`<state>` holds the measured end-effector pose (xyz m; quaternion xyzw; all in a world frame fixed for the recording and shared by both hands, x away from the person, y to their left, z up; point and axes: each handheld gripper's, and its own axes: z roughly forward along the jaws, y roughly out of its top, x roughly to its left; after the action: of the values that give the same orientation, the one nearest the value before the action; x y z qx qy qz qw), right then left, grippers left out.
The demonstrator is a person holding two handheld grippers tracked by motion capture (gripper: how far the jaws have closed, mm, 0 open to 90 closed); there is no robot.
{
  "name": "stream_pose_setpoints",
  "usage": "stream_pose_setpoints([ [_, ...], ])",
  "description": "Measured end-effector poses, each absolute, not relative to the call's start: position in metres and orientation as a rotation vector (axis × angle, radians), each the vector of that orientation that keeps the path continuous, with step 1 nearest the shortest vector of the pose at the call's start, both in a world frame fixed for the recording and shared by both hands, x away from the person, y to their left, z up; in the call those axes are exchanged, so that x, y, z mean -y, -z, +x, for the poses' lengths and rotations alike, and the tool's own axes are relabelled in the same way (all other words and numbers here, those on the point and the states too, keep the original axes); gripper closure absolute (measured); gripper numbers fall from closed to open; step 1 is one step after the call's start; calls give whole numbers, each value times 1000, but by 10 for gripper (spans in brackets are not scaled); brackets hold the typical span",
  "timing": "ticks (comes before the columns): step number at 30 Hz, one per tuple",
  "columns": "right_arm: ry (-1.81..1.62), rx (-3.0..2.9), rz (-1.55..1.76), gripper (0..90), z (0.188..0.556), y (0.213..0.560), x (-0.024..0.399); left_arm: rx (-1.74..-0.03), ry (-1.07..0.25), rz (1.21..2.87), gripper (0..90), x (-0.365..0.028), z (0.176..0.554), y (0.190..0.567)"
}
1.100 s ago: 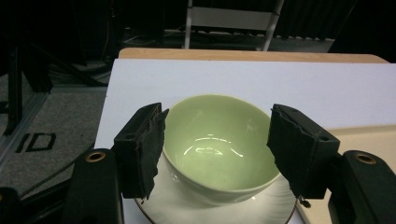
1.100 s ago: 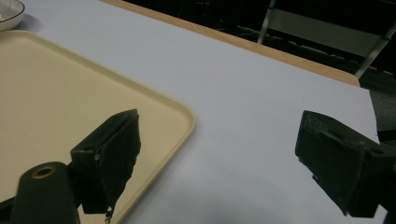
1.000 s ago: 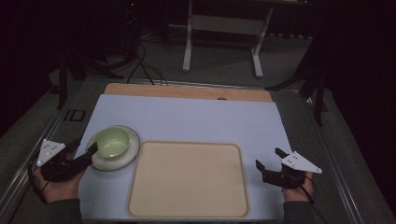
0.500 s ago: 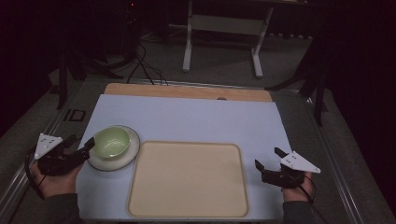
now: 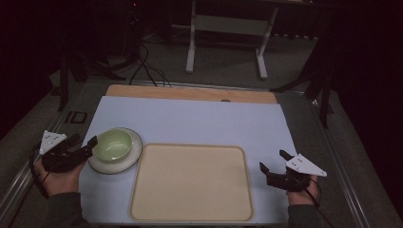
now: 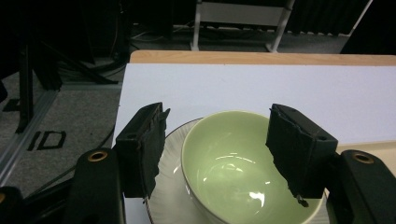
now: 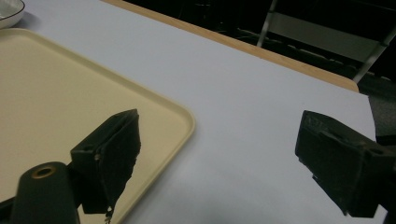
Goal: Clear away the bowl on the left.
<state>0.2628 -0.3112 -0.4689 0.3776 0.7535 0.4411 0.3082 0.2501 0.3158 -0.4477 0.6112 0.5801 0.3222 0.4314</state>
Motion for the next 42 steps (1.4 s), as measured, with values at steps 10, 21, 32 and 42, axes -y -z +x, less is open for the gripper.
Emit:
stream_pose_setpoints([
  [10,-1172,-1990,992,137,263,469,311,-1474,-802,1551,371,-317,261,456],
  [21,-1173,-1987,993,137,263,469,311,-1509,-785,1581,384,-316,275,465],
  [32,-1174,-1980,994,137,263,468,312,-1550,-774,1605,412,-316,285,472],
  [42,-1178,-1973,994,137,263,468,312,-1619,-736,1638,440,-316,295,482],
])
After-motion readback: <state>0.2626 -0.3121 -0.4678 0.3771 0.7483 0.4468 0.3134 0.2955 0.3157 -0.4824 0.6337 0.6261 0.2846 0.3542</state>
